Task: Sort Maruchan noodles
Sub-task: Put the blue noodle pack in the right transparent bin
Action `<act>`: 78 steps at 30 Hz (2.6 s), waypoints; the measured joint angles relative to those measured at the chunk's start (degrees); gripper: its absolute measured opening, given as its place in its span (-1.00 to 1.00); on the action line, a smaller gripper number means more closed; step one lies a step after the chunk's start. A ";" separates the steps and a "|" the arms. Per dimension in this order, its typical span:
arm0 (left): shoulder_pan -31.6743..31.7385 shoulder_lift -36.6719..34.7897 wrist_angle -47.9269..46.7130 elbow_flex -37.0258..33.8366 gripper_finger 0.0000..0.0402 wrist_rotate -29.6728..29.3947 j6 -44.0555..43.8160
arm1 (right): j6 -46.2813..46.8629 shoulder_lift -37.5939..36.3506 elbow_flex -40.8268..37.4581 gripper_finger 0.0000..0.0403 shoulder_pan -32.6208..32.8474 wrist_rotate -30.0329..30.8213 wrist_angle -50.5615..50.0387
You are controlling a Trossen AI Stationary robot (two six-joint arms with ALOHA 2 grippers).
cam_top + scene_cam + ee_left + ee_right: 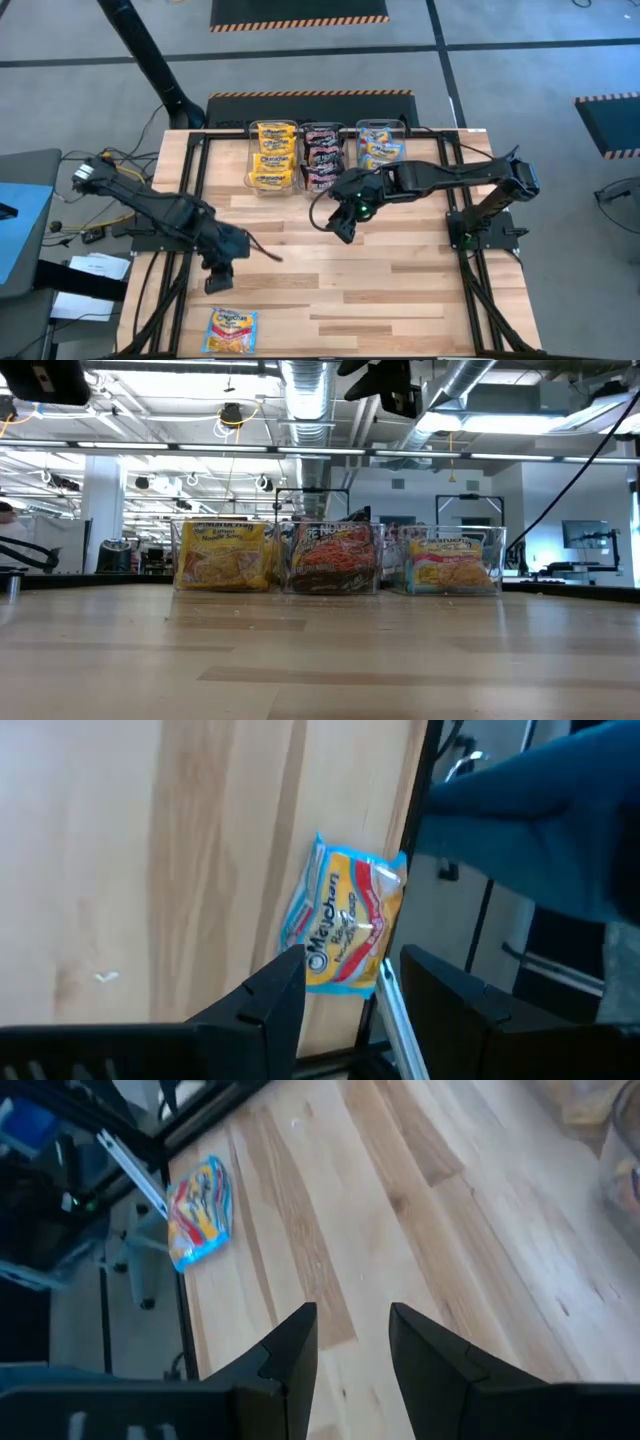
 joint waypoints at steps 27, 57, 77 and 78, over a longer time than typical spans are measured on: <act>-15.41 26.16 11.78 0.00 -0.25 -0.92 -9.27 | -4.31 0.00 0.00 -0.25 4.74 -0.02 -1.72; -15.55 34.17 16.33 0.02 -0.62 -1.55 -11.13 | -4.27 0.02 -0.02 -0.25 6.24 0.06 -2.18; -9.76 31.85 19.58 -0.02 -1.00 1.18 -4.45 | -0.64 -0.43 -0.07 -0.26 6.11 0.08 -2.60; -8.96 31.32 19.99 -0.02 -1.00 1.20 -4.00 | -0.64 -0.66 -0.07 -0.27 6.11 0.07 -2.60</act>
